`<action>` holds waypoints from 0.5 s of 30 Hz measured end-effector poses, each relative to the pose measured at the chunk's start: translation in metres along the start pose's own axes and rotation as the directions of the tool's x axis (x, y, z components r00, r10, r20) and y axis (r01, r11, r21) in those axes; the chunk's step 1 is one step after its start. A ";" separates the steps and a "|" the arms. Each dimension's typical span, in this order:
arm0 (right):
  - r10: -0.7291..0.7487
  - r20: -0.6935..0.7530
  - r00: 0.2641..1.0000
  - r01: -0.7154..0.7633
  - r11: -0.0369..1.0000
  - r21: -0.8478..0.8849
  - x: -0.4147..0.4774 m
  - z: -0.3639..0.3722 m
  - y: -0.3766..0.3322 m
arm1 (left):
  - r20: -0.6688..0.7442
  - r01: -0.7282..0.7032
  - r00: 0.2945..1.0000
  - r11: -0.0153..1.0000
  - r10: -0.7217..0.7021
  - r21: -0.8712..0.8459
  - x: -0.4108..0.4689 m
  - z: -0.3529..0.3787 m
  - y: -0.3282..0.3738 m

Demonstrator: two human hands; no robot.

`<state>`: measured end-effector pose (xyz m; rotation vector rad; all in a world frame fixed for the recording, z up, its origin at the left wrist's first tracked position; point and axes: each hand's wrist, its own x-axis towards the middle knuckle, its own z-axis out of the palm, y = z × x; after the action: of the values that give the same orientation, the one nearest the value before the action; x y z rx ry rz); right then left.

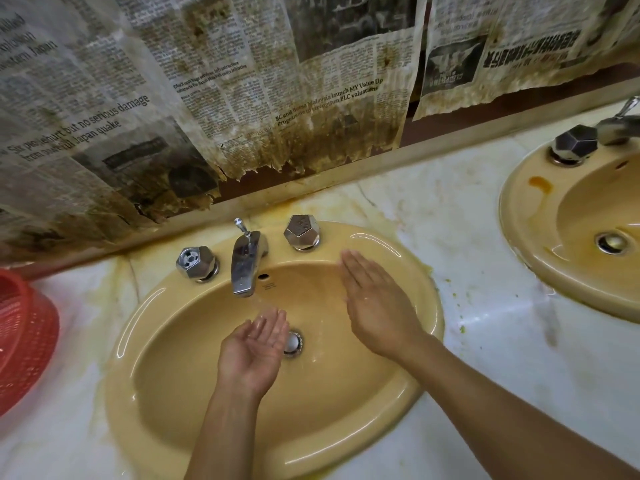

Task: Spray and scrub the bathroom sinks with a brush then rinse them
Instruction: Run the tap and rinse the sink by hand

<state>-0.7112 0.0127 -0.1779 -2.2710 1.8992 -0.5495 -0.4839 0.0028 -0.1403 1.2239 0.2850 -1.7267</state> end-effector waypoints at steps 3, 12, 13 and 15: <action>0.112 -0.112 0.987 -0.085 0.973 0.216 -0.010 -0.003 0.001 | -0.017 0.009 1.000 1.000 -0.009 0.026 0.002 0.014 0.006; 0.137 -0.106 0.985 -0.108 0.965 0.238 -0.008 -0.007 -0.002 | 0.071 0.027 0.997 0.988 -0.038 0.149 -0.018 0.071 -0.027; 0.133 -0.096 0.986 -0.107 0.966 0.236 -0.008 -0.007 -0.001 | 0.117 0.011 0.993 0.988 -0.029 0.153 -0.025 0.082 -0.031; 0.127 -0.085 0.988 -0.104 0.967 0.234 -0.008 -0.007 -0.001 | 0.222 -0.066 0.974 0.987 0.032 0.148 -0.039 0.105 -0.028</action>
<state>-0.7143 0.0217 -0.1726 -2.0106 1.8863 -0.8316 -0.5677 -0.0290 -0.0679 1.1265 -0.0114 -1.8488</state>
